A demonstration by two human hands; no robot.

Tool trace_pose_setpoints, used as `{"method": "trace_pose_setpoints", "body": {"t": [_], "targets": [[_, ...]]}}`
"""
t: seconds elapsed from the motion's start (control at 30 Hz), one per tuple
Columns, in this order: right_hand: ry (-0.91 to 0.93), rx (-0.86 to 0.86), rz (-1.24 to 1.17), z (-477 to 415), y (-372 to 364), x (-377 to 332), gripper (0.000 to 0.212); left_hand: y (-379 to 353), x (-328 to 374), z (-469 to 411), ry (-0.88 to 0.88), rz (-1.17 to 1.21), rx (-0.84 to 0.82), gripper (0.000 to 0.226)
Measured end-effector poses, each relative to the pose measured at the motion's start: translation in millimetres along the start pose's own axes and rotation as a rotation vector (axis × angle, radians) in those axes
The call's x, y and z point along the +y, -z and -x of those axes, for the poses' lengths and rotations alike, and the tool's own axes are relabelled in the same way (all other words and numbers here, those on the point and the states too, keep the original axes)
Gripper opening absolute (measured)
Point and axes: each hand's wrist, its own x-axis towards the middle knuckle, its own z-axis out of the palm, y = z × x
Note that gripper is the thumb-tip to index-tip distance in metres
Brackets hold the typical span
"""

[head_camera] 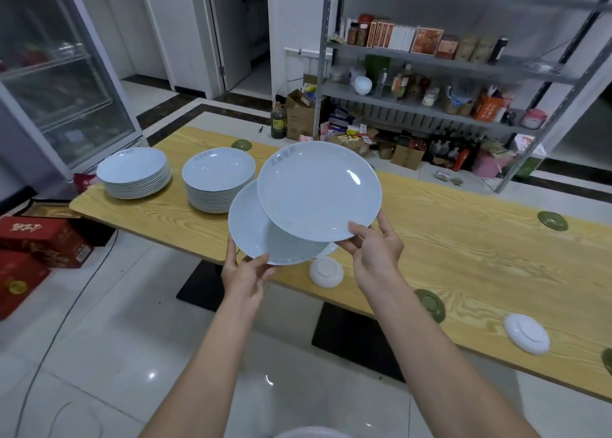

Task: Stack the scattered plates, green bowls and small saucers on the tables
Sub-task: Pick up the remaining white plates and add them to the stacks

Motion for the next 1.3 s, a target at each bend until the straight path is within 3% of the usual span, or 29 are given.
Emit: {"method": "trace_pose_setpoints", "body": {"t": [0.5, 1.03, 1.3], "targets": [[-0.035, 0.012, 0.013, -14.1, -81.0, 66.2, 0.074, 52.1, 62.2, -65.3, 0.012, 0.088, 0.057, 0.090], [-0.076, -0.008, -0.039, -176.0, -190.3, 97.3, 0.076, 23.7, 121.7, -228.1, -0.043, 0.035, 0.146, 0.092], [-0.058, 0.075, 0.009, -220.0, -225.9, 115.9, 0.077, 24.2, 147.3, -297.5, 0.008, 0.024, 0.137, 0.093]]}}
